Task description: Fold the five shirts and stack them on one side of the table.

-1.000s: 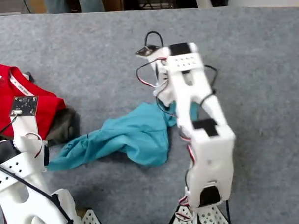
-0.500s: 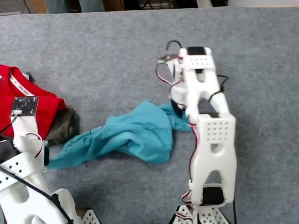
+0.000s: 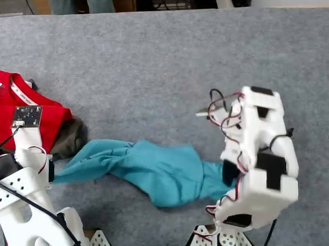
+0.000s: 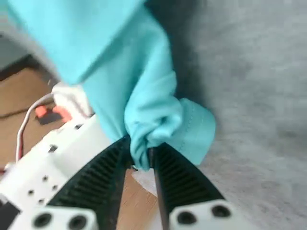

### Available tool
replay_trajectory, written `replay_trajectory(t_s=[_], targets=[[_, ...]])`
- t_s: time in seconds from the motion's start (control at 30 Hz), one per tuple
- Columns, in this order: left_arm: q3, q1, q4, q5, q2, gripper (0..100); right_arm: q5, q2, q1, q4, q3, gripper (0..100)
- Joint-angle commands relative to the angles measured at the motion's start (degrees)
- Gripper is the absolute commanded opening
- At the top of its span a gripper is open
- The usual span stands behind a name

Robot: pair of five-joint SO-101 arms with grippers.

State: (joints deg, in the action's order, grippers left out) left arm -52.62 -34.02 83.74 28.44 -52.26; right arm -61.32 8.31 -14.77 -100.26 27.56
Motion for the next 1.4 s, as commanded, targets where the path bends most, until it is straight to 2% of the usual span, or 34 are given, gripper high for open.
replay_trajectory(t_s=[0.0,0.13,0.2,0.33,0.43,0.5,0.7,0.83,0.93,1.17,1.37], targets=[[2.77,0.48,0.00,-0.44,-0.44,3,-3.08,-4.53,-0.79,-0.97,2.59,5.8],[2.86,0.22,-0.09,-0.18,-0.44,3,-3.25,-4.88,-1.49,-0.97,2.07,23.7],[3.65,0.13,0.18,-0.18,-0.44,3,-3.25,-5.14,-3.16,-0.97,1.45,28.3],[4.62,0.13,0.18,-0.18,-0.44,3,-3.25,-10.07,-8.18,-1.05,0.22,26.6],[4.53,0.48,0.26,-0.18,-0.44,3,-3.08,-15.69,-9.32,-1.05,0.04,22.6],[4.53,0.48,0.26,-0.18,-0.44,3,-1.23,-18.77,-7.12,-0.97,-0.04,19.4],[4.53,0.48,0.00,-0.44,-0.44,3,12.57,-21.49,6.33,-0.62,-4.53,12.4],[4.18,0.48,0.18,-0.53,-0.44,3,22.42,-16.57,14.77,-0.18,-10.33,12.4],[4.09,0.48,0.35,-0.53,-0.62,3,26.99,-10.07,18.81,-0.18,-14.37,12.4],[4.09,0.13,0.18,-3.25,-0.97,3,30.68,4.26,24.00,0.00,-22.20,12.9],[4.09,0.04,0.00,-4.13,-0.97,3,33.49,8.40,26.99,3.08,-23.69,24.7]])
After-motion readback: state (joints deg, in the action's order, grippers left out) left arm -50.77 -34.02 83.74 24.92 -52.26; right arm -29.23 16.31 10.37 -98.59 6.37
